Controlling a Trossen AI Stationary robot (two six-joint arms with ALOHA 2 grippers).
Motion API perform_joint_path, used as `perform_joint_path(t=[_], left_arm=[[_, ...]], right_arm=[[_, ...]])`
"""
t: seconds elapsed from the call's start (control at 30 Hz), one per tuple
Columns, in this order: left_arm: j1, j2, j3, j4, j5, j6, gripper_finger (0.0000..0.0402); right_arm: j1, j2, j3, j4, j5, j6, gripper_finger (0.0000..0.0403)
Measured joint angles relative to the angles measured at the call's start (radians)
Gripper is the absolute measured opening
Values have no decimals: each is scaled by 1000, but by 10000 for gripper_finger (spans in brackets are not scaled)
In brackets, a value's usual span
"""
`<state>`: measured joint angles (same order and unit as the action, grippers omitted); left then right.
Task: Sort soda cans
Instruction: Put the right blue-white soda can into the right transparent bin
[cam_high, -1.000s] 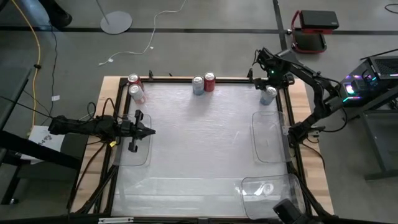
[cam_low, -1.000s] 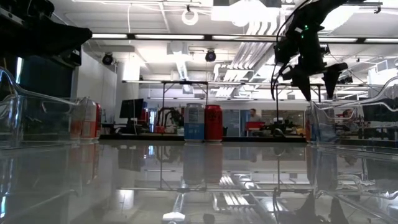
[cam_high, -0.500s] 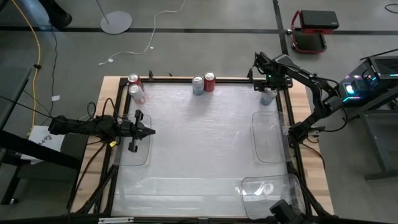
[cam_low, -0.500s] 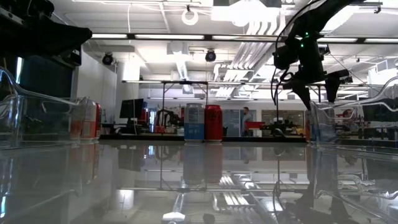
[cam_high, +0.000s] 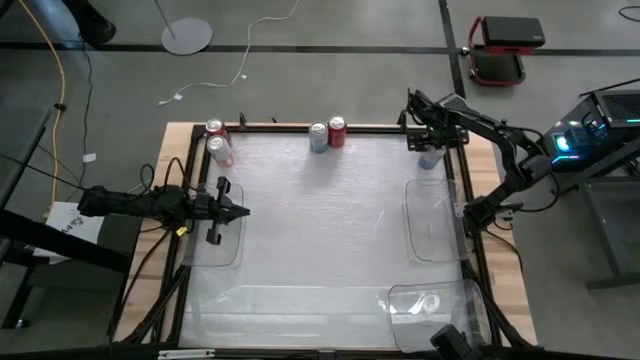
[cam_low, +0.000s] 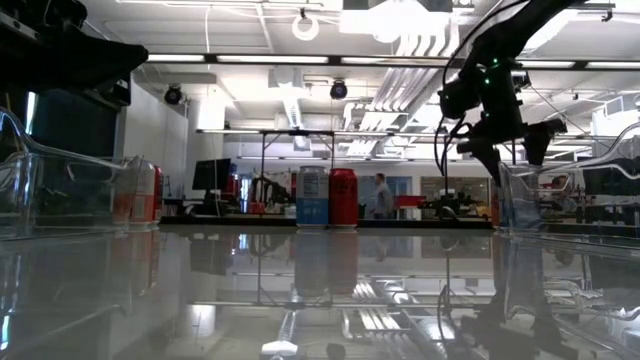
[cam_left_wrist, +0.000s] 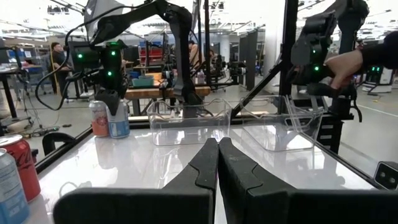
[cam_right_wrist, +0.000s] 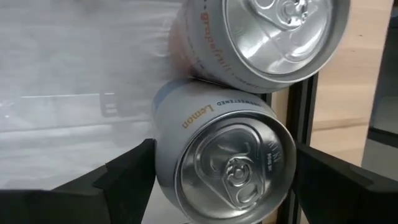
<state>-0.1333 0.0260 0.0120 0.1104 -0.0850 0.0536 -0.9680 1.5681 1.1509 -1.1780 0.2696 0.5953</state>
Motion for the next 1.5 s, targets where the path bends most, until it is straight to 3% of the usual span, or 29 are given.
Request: perform_joint_path(t=[0.33,0.57,0.9,1.1,1.23,1.5], left_arm=[[0,0,0,3,0,-1,0],[0,0,0,3,0,-17,0],[0,0,0,3,0,-17,0],[0,0,0,3,0,-17,0],[0,0,0,3,0,-17,0],[0,0,0,4,0,-17,0]], right_arm=[[-3,0,-41,45,-24,-10,323],[-2,-3,-64,65,-23,-9,283],[-2,-8,-65,67,-31,-24,283],[-1,-62,-67,64,-55,-40,282],[3,-109,-47,19,-148,-45,280],[8,-211,-7,-21,-146,-59,280]])
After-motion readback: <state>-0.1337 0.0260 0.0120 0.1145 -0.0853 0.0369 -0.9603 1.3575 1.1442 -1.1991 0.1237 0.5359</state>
